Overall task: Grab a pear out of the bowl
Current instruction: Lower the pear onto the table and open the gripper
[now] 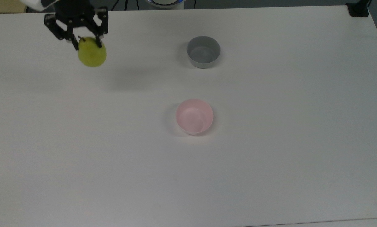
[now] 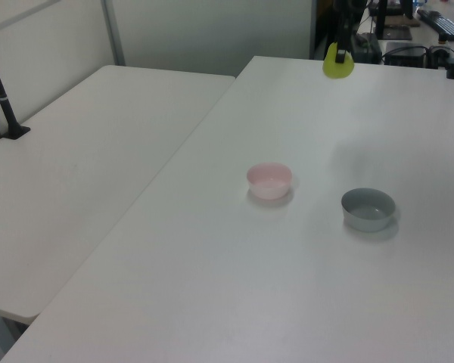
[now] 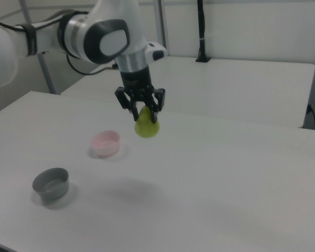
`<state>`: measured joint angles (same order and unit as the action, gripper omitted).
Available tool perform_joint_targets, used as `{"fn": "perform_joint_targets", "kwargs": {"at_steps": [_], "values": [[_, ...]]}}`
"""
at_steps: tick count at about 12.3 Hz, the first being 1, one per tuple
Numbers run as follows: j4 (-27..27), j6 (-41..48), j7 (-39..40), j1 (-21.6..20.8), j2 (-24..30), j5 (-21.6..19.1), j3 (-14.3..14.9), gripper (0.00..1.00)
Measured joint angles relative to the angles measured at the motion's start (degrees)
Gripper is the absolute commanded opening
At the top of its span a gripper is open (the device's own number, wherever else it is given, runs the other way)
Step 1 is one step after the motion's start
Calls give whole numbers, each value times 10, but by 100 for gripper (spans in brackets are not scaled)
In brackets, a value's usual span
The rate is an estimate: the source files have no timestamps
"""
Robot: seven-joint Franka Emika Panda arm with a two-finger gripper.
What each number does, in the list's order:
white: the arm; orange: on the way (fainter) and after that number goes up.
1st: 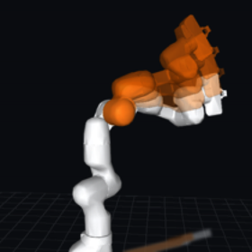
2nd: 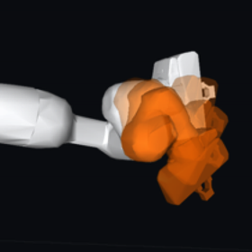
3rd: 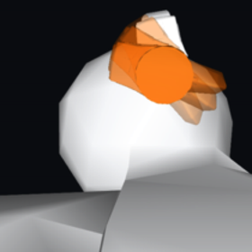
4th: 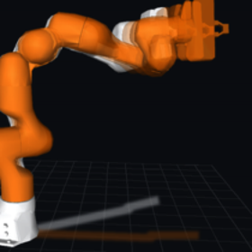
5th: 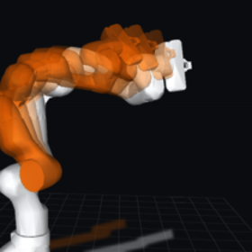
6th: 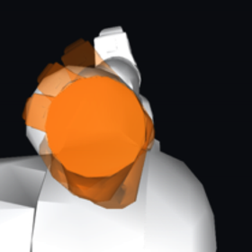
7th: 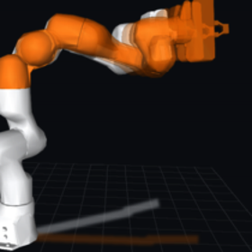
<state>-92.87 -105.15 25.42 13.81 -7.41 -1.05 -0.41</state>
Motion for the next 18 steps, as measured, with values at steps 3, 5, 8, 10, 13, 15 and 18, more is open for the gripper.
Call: {"fn": "perform_joint_targets", "kwargs": {"at_steps": [3, 5, 8, 10, 13, 15, 18], "values": [[-2, -47, 11, 20, -42, 0, 0, 0], [-15, -89, 11, 26, -70, 0, 1, 0], [-54, -167, 11, 27, -100, 0, 1, 0], [-65, -209, 11, 29, -127, 0, 1, 0], [-65, -245, 11, 32, -159, 0, 1, 1], [-64, -254, 11, 32, -166, -2, 1, 50], [-64, -254, 11, 32, -166, -3, 1, 100]]}}
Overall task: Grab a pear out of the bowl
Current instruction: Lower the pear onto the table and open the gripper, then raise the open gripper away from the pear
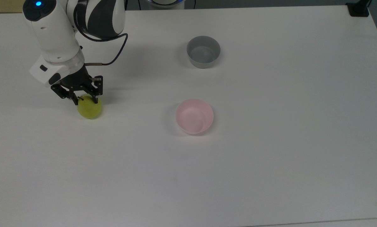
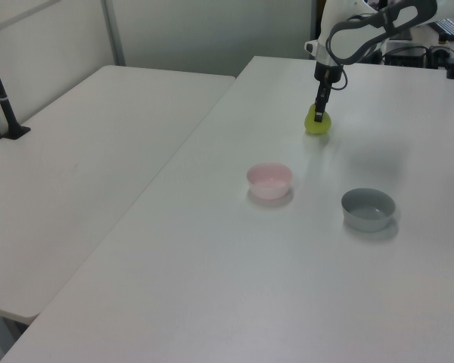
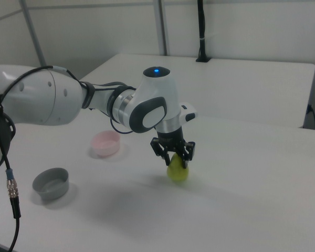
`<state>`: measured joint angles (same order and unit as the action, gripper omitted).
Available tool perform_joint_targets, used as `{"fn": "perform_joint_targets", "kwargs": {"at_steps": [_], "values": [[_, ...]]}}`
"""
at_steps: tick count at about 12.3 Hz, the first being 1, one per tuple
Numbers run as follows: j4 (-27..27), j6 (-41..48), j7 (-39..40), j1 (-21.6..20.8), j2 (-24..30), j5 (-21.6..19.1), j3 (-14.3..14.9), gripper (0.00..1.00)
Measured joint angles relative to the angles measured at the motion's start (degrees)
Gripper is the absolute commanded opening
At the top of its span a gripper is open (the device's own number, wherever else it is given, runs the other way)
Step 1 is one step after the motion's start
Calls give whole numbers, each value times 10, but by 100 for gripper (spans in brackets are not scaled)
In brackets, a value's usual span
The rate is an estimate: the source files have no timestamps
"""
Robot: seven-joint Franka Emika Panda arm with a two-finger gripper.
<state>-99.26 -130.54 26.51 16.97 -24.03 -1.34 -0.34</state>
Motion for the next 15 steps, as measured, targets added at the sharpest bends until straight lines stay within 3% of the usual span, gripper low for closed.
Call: {"fn": "perform_joint_targets", "kwargs": {"at_steps": [5, 9, 13, 15], "values": [[6, 13, -1, 1, 8, 0, 0, 100], [41, 151, -4, -3, 75, 0, -3, 100], [47, 232, -142, -47, 145, 49, -7, 100], [61, 291, -177, -66, 171, 51, -9, 100]]}}
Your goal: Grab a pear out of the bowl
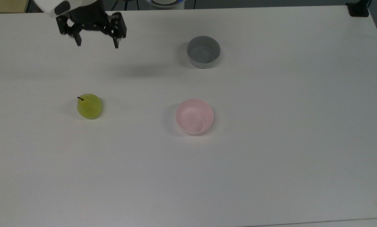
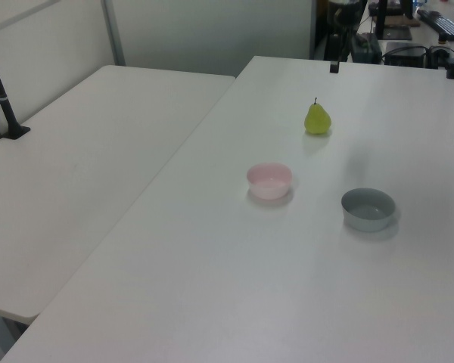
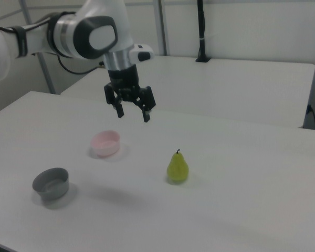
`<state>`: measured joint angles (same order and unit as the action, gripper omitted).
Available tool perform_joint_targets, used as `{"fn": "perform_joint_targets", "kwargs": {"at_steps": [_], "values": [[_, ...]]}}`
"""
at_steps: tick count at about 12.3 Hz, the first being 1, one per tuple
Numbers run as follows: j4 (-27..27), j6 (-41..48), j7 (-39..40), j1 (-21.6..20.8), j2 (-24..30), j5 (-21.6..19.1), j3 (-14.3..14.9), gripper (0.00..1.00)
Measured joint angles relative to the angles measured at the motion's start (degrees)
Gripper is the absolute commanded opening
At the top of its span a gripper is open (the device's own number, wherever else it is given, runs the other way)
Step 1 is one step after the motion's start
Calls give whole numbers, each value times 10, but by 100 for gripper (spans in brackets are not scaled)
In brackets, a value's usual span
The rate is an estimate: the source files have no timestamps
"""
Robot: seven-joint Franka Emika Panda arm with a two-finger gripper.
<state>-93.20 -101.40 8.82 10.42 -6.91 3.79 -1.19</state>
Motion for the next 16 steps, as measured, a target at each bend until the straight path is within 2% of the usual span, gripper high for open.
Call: {"fn": "perform_joint_targets", "kwargs": {"at_steps": [2, 4, 6, 9, 16], "values": [[8, 39, -5, -10, 23, -3, -1, 100], [8, 49, -7, -15, 43, -44, -1, 100], [8, 49, -5, -20, 50, -60, -1, 100], [8, 49, 7, -45, 51, -63, -1, 100], [8, 25, 8, -48, 51, -63, -1, 100]]}}
